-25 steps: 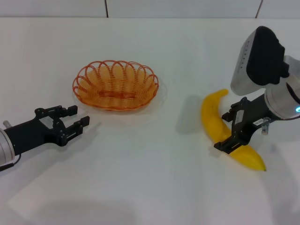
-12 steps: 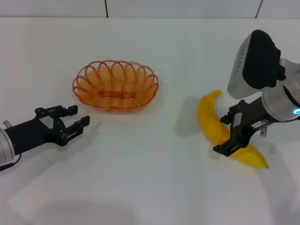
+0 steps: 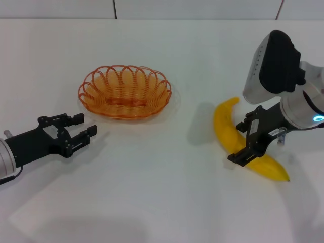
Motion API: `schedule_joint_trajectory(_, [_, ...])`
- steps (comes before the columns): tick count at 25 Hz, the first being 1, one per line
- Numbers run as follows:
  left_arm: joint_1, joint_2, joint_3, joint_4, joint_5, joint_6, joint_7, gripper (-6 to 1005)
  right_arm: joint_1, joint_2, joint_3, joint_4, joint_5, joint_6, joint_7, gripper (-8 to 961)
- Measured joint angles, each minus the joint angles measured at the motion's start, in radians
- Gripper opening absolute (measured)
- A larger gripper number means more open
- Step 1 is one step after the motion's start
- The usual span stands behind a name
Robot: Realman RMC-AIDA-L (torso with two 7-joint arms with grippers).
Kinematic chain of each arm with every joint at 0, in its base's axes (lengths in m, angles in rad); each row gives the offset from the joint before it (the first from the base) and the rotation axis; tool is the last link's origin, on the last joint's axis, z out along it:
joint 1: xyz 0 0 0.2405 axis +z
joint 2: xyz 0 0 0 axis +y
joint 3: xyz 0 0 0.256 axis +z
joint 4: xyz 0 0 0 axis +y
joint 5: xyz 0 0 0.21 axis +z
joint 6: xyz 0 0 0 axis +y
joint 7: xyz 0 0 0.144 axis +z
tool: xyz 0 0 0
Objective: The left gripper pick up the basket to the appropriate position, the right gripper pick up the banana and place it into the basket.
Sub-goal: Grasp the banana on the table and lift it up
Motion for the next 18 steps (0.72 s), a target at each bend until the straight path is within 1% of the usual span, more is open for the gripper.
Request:
schedule_joint_trajectory(4, [0.0,0.0,0.0,0.001,0.0,0.0,0.0,468,0.006,0.0,-0.001,0.004,0.001,0.001,0.013,880])
schedule_joint_trajectory(10, [-0.001,0.0,0.0,0.001,0.0,0.003,0.0,468,0.025,-0.001,-0.001,0.02,0.005,0.0,0.02,741])
schedule_joint_trajectory(18, [-0.002,0.0,0.0,0.001,0.0,0.003,0.0,467,0.035,-0.002,-0.001,-0.005,0.008,-0.01,0.021,579])
